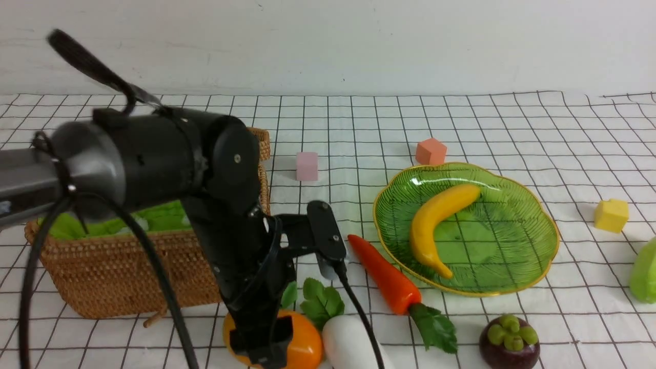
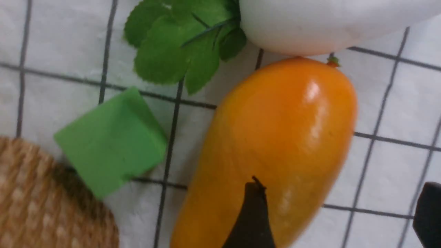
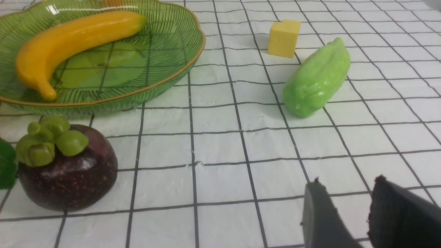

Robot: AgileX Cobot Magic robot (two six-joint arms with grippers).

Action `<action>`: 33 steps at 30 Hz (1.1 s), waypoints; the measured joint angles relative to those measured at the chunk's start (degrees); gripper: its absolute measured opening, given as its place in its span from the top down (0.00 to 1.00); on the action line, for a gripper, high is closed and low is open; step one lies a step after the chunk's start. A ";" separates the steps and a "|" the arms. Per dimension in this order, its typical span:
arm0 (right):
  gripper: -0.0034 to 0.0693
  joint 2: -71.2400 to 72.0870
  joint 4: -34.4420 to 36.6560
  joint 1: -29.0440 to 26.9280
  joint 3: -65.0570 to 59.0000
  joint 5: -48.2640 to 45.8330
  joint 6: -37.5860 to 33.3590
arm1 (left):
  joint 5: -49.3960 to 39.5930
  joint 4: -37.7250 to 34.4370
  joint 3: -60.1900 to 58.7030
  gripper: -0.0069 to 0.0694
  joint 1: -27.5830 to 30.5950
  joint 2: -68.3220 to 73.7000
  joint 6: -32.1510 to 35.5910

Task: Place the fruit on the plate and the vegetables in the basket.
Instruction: Grab the mango with your left arm and place it on the right plate

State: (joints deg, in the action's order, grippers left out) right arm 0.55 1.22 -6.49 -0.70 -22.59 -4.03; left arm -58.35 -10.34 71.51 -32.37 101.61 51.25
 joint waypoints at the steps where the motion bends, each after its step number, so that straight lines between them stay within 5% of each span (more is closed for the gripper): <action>1: 0.62 0.00 0.00 0.00 0.00 0.00 0.00 | 1.18 0.23 0.05 0.17 -0.06 1.01 0.73; 13: 0.62 0.00 0.00 0.00 0.00 0.00 0.00 | 2.85 -0.45 0.48 0.16 -0.47 4.40 0.98; 33: 0.62 0.00 0.00 0.00 0.00 0.00 0.00 | -7.61 -3.03 0.81 0.19 -0.47 4.11 -3.61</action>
State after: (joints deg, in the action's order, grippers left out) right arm 0.55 1.22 -6.49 -0.70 -22.59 -4.03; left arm -65.96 -13.37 72.32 -32.84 105.72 47.64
